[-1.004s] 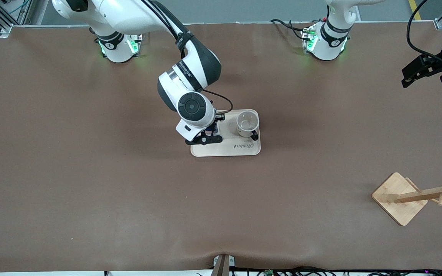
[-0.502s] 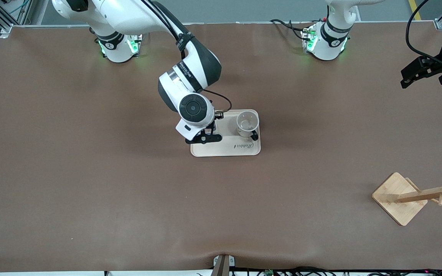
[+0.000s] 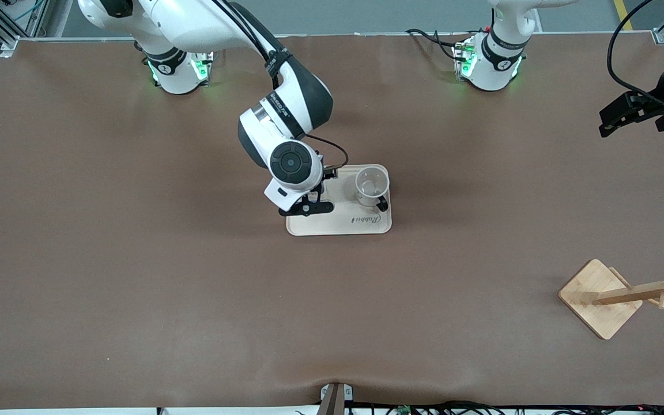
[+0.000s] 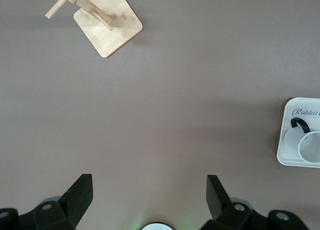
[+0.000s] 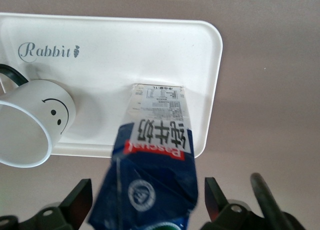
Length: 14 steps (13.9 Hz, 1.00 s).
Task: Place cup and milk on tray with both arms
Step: 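Lower the milk carton onto the tray beside the mug, right gripper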
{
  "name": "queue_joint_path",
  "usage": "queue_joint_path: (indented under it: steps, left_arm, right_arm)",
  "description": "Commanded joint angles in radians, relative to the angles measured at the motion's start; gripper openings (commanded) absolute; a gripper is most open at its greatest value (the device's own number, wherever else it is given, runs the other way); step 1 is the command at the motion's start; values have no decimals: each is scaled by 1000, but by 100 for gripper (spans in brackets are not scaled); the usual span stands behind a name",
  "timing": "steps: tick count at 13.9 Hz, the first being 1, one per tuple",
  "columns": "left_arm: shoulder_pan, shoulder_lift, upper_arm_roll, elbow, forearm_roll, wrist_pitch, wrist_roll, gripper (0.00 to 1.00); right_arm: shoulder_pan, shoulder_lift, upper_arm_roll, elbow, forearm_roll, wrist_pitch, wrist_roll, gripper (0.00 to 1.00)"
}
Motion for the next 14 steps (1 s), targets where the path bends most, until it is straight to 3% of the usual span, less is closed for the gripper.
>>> queue_joint_path:
  steps: [1,6,12,14]
  left_arm:
    - [0,-6,7,-1,-18,5,8,100]
    - [14,-6,11,5,-18,4,19,100]
    - [12,-10,9,4,-16,-27,17,100]
    - [12,-10,9,4,-16,-27,17,100]
  right_arm:
    - [9,-17,-10,-3,6,-6,6,100]
    - [15,-22,-10,3,3,-8,67,100]
    - [-2,-43,-25,116,-5,-16,63,100]
    - [-35,-59,-45,148,-5,-83,63,100]
